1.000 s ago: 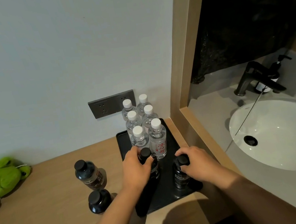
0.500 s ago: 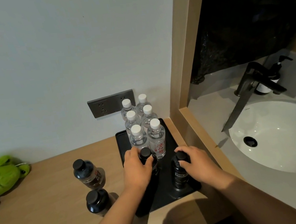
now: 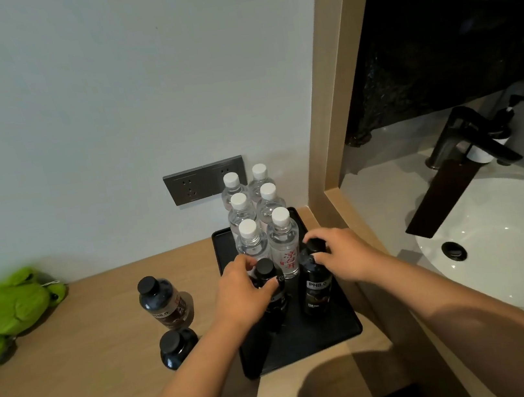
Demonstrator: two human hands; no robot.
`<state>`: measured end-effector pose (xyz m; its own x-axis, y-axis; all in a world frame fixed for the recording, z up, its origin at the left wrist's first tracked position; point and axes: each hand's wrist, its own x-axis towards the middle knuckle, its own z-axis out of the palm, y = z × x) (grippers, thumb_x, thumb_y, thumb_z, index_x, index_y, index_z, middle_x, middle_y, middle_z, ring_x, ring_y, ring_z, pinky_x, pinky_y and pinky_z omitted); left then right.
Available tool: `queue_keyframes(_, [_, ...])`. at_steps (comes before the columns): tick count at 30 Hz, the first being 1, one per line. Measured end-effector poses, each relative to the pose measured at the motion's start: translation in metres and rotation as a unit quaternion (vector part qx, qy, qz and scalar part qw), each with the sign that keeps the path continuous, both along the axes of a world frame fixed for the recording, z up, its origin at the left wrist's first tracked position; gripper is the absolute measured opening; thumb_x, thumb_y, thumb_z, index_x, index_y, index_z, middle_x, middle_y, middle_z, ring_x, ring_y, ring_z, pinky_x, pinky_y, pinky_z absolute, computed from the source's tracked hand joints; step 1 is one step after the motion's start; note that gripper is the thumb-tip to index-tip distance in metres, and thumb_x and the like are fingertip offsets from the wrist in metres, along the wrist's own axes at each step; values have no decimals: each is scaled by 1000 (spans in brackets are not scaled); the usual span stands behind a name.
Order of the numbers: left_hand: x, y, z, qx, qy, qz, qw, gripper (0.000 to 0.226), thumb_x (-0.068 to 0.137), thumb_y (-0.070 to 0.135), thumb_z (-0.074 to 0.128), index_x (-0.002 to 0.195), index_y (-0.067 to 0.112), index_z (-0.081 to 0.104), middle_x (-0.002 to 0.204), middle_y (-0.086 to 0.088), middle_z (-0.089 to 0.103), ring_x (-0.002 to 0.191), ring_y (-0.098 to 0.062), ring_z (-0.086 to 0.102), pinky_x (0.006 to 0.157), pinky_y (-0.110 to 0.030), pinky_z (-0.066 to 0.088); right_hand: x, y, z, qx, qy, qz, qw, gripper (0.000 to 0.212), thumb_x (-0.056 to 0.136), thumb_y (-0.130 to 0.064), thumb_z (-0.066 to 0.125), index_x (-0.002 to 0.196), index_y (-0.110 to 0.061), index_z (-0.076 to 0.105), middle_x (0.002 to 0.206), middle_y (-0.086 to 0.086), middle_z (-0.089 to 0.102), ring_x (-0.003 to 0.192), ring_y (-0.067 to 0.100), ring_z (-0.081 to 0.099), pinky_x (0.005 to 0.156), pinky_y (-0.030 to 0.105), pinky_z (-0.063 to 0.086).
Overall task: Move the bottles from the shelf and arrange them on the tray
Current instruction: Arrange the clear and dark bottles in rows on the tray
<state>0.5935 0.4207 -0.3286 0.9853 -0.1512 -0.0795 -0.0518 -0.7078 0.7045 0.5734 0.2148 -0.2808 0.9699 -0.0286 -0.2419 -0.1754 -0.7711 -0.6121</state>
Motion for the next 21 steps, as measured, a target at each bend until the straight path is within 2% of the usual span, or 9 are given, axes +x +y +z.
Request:
queue_keyframes(4, [2,7,0,6,-2,-19,1000,44,80,32,73,120,29,55,117,2,60,104,-16,61,90,-37,53,9,12,-1,-34,-7,37,999,33,92,-13,58,123,-22,56,119,6,60,105,25,57,87,35,49])
queue_keyframes(9, [0,7,-1,29,3,-77,997,50,88,23,65,133,32,46,127,-1,50,113,-21,58,97,-34,48,-1,22,-21,6,-39,-24,999,32,89,-10,60,118,-21,61,112,4,64,103,22,59,87,30,48])
queue_keyframes(15, [-1,3,0,29,-11,-81,996,42,91,16,59,129,27,46,126,-3,50,113,-22,58,94,-30,45,0,30,-28,41,-74,-46,995,33,88,-10,63,119,-19,63,109,2,67,96,16,57,82,20,41])
queue_keyframes(17, [0,3,0,32,-17,-79,996,40,91,11,58,127,25,46,123,-4,51,112,-23,57,93,-30,45,1,30,-31,47,-85,-51,994,34,86,-9,66,119,-18,62,112,2,64,99,14,56,83,18,39])
queue_keyframes(19, [1,3,0,40,-24,-79,996,40,91,9,57,126,24,47,123,-3,50,112,-22,56,91,-27,43,1,29,-37,60,-92,-75,991,42,81,-11,71,120,-19,57,119,2,58,109,16,55,91,21,42])
queue_keyframes(21, [0,3,1,42,-27,-77,996,40,91,10,57,127,24,47,123,-3,50,111,-21,57,90,-25,43,-2,27,-44,84,-74,-99,989,59,76,-14,77,127,-19,49,129,3,50,119,19,51,100,33,46])
